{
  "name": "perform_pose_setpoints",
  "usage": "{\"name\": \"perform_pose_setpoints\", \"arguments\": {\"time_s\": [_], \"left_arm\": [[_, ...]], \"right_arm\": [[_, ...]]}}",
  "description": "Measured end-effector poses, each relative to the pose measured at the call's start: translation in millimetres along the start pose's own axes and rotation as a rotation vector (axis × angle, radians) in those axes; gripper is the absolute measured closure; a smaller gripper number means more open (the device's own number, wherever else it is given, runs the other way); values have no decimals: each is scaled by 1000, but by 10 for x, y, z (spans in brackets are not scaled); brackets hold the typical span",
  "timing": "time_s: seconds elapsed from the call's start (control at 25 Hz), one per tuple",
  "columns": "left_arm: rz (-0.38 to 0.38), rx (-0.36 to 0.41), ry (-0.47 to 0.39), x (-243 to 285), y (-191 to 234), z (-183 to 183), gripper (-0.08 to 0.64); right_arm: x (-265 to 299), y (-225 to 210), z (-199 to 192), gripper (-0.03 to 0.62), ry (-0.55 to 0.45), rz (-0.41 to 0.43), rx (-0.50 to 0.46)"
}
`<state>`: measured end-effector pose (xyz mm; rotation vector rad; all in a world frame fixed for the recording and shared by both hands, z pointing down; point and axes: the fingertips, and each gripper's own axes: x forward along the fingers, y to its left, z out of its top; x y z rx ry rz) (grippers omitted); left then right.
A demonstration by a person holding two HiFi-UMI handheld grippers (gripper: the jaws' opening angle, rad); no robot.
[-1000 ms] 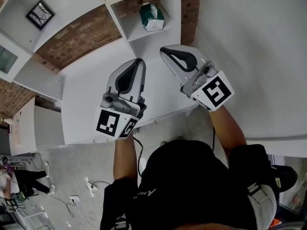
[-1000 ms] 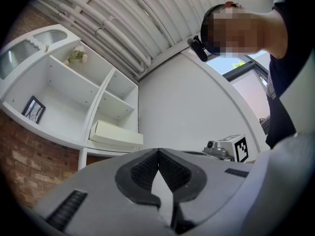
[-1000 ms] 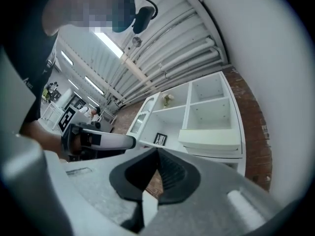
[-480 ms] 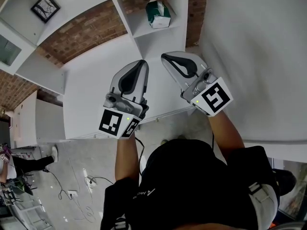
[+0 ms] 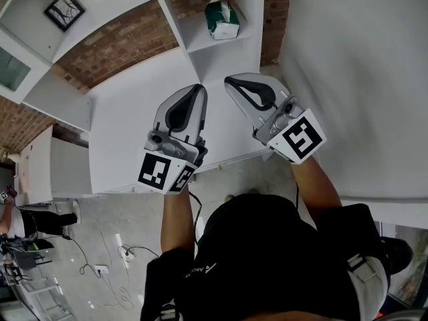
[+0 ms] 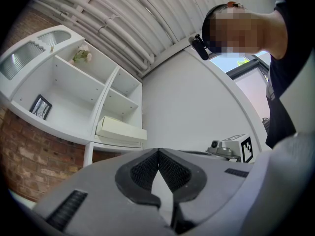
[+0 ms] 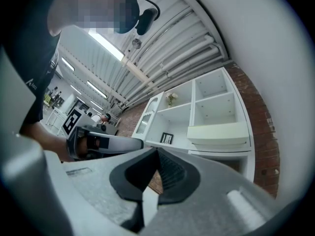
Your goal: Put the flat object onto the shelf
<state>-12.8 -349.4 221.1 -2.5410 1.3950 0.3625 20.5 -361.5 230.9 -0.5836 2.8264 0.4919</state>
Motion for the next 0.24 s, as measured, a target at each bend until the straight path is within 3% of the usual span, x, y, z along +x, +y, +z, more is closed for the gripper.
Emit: {"name": "perform_pose_setpoints", "arguments": {"time_s": [0.24], "left_arm": [[-1, -3, 1, 25, -7, -9, 561]], "right_arm": [[-11, 6, -27, 594, 5, 7, 6]]}}
